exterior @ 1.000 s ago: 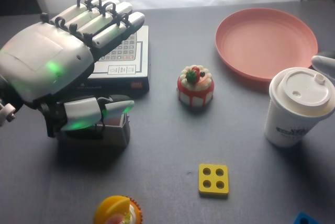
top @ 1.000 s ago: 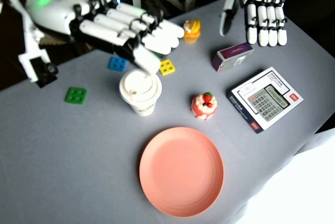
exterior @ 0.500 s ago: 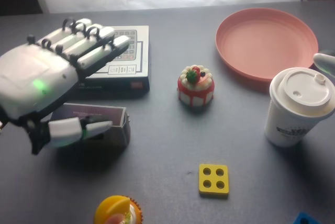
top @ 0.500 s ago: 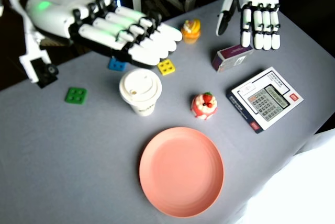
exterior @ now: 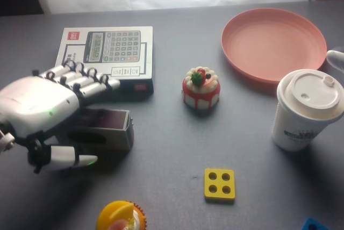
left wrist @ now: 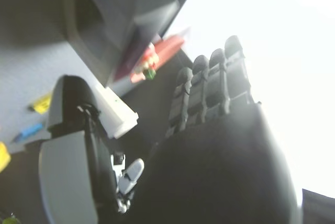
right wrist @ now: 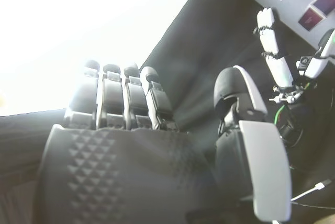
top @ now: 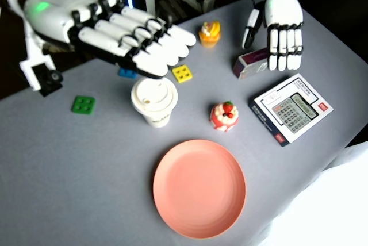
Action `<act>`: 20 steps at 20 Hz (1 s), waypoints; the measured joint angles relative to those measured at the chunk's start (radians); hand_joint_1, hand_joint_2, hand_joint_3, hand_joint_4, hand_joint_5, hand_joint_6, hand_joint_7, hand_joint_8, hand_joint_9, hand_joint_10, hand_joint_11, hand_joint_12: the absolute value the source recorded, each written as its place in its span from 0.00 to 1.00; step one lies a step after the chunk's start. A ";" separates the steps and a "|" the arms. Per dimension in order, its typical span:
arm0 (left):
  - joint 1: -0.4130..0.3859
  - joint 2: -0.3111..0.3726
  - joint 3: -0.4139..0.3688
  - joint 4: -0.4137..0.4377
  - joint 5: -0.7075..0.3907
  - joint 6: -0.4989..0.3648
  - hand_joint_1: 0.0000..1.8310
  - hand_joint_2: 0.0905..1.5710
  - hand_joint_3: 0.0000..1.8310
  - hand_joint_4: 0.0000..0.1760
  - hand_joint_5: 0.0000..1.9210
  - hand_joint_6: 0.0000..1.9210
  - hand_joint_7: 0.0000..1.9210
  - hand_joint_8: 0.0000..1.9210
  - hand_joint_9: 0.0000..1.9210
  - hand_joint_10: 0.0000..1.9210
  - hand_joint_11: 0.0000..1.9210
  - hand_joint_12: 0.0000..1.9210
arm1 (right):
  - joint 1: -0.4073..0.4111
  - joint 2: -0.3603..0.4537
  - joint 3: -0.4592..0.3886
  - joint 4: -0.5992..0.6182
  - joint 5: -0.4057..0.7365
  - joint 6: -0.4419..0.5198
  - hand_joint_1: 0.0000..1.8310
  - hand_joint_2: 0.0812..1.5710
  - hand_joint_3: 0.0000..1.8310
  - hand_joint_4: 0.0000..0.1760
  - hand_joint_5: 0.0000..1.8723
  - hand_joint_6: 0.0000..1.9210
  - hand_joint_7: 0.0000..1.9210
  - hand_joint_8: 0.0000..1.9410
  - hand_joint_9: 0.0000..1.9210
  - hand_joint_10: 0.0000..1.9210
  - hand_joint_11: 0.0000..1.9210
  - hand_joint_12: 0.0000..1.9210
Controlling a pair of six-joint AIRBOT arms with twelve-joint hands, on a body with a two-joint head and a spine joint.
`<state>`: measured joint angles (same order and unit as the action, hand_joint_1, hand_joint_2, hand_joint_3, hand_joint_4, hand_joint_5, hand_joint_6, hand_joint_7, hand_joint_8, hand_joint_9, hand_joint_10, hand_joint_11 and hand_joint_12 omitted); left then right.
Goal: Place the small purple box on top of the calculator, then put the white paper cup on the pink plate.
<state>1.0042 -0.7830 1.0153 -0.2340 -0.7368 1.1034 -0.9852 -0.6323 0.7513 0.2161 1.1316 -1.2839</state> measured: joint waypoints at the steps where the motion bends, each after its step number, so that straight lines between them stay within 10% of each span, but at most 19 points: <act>1: 0.000 -0.002 0.002 -0.003 0.003 0.001 0.53 0.66 0.00 0.00 0.19 0.02 0.19 0.02 0.15 0.02 0.00 0.52 | -0.002 0.000 0.000 0.000 0.002 0.000 0.18 0.82 0.00 0.00 0.00 0.00 0.00 0.00 0.00 0.00 0.00 0.00; 4: 0.000 -0.024 0.021 -0.026 0.018 0.000 0.54 0.69 0.00 0.00 0.33 0.03 0.37 0.03 0.32 0.16 0.06 0.76 | -0.004 0.000 0.000 0.005 0.003 0.000 0.18 0.82 0.00 0.00 0.00 0.00 0.00 0.00 0.00 0.00 0.00 0.00; 5: 0.000 -0.025 0.023 -0.032 0.019 0.000 0.64 0.74 0.00 0.00 0.37 0.48 0.44 0.57 0.37 0.55 0.24 0.93 | -0.004 -0.001 0.000 0.008 0.006 0.000 0.18 0.82 0.00 0.00 0.00 0.00 0.00 0.00 0.00 0.00 0.00 0.00; 7: 0.000 -0.026 0.026 -0.034 0.023 -0.001 0.63 0.74 0.00 0.00 0.43 0.60 0.46 0.82 0.49 0.95 0.51 1.00 | -0.011 -0.002 0.000 0.009 0.009 0.000 0.18 0.82 0.00 0.00 0.00 0.00 0.00 0.00 0.00 0.00 0.00 0.00; 9: 0.000 -0.026 0.025 -0.040 0.011 0.000 0.61 0.75 0.00 0.00 0.42 0.65 0.44 0.98 0.53 1.00 0.60 1.00 | -0.011 -0.002 0.000 0.012 0.009 0.000 0.18 0.81 0.00 0.00 0.00 0.00 0.00 0.00 0.00 0.00 0.00 0.00; 13: 0.000 0.003 -0.002 -0.034 -0.068 0.001 0.65 0.76 0.00 0.00 0.40 0.60 0.44 0.75 0.40 0.81 0.36 1.00 | -0.019 -0.002 0.000 0.015 0.014 0.001 0.19 0.81 0.00 0.00 0.00 0.00 0.00 0.00 0.00 0.00 0.00 0.00; 20: -0.021 0.014 0.011 -0.097 -0.152 0.000 0.67 0.75 0.00 0.00 0.40 0.56 0.45 0.75 0.44 0.82 0.41 1.00 | -0.018 -0.002 0.000 0.018 0.019 0.008 0.21 0.83 0.00 0.00 0.00 0.00 0.00 0.00 0.00 0.00 0.00 0.00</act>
<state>0.9829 -0.7685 1.0264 -0.3309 -0.8890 1.1038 -1.0035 -0.6342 0.7513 0.2337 1.1507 -1.2758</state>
